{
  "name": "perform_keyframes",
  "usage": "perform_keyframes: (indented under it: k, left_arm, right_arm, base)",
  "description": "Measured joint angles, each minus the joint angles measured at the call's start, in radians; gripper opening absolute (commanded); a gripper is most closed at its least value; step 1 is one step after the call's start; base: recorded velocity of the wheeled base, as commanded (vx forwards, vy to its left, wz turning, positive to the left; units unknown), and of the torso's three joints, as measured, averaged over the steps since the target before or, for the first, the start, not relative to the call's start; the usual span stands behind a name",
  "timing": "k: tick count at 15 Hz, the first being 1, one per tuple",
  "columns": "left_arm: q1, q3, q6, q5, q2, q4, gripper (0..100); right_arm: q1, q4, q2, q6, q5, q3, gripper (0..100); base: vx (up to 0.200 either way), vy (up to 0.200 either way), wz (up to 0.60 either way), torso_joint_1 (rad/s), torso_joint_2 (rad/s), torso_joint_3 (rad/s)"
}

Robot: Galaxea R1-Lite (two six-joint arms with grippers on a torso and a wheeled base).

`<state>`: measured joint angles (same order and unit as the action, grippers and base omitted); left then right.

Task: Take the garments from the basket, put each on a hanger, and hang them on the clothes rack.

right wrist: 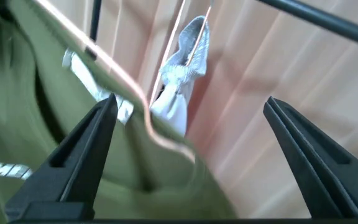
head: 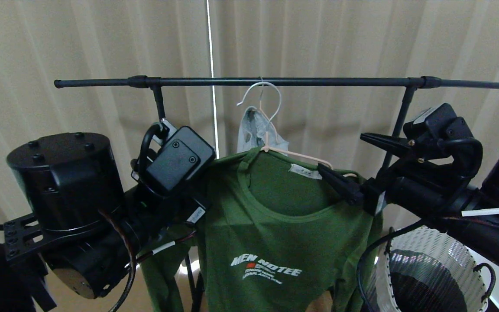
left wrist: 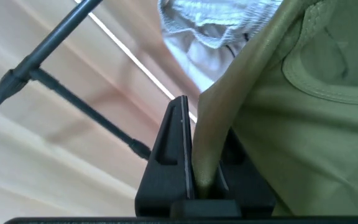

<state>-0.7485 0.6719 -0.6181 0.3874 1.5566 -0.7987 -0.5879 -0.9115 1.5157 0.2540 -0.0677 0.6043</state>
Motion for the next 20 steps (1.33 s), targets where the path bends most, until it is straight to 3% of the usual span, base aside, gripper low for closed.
perform_keyframes:
  k: [10,13,14,20]
  left_arm:
    - [-0.062,0.006,-0.002,-0.007,0.001,-0.006,0]
    - [-0.064,-0.003,-0.003,-0.033,0.004,-0.060,0]
    - [-0.064,-0.004,-0.003,-0.035,0.006,-0.061,0]
    - [-0.065,-0.003,-0.007,-0.038,0.016,-0.063,0]
  right_arm:
    - [0.014,-0.013,0.073,0.063,0.003,0.018,100]
    - [0.013,-0.017,0.082,0.064,0.003,0.020,100]
    - [0.013,-0.018,0.082,0.064,0.003,0.021,0]
    - [0.013,-0.019,0.083,0.064,0.006,0.018,0]
  base:
    - [0.000,0.000,0.00,0.000,0.00,0.000]
    - [0.000,0.000,0.00,0.000,0.00,0.000]
    - [0.000,0.000,0.00,0.000,0.00,0.000]
    - [0.000,0.000,0.00,0.000,0.00,0.000]
